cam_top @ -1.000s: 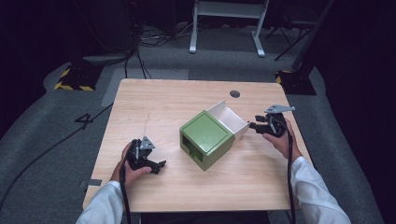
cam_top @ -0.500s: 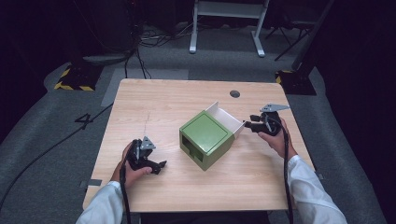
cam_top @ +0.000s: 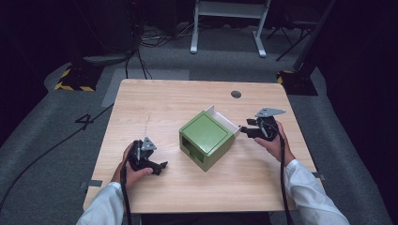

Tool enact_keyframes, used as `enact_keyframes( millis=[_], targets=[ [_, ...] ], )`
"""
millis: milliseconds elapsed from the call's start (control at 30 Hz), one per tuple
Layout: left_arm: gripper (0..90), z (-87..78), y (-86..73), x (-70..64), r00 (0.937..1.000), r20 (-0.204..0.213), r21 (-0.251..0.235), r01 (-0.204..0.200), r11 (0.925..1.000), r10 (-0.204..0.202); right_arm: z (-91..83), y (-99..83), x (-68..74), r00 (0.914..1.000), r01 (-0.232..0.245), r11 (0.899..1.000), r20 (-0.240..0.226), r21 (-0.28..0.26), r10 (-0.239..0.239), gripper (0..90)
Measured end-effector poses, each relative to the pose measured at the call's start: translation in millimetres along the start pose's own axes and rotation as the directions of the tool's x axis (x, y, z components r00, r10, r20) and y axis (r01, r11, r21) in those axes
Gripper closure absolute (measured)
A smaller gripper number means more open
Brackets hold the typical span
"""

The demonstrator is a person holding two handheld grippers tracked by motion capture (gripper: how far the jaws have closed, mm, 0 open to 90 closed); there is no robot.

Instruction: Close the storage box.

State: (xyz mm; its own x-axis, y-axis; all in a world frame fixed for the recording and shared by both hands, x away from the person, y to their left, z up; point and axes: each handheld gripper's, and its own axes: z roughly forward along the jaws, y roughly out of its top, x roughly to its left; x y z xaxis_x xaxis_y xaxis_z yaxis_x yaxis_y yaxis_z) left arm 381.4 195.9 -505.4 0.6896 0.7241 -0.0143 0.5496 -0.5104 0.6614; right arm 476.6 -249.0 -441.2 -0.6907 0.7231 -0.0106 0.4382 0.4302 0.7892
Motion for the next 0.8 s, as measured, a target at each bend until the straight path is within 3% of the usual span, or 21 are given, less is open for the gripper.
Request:
enact_keyframes(
  millis=[333,800],
  targets=[
    [0.1,0.0,0.0,0.0,1.0000,0.000,0.000,0.000,1.0000,0.000,0.0,3.0,19.0,0.9973,0.052,0.999,-0.052,0.004,-0.052,46.1],
    [0.1,0.0,0.0,0.0,1.0000,0.000,0.000,0.000,1.0000,0.000,-1.7,3.1,25.0,0.9901,0.087,0.996,-0.110,-0.003,-0.087,46.2]
  ],
)
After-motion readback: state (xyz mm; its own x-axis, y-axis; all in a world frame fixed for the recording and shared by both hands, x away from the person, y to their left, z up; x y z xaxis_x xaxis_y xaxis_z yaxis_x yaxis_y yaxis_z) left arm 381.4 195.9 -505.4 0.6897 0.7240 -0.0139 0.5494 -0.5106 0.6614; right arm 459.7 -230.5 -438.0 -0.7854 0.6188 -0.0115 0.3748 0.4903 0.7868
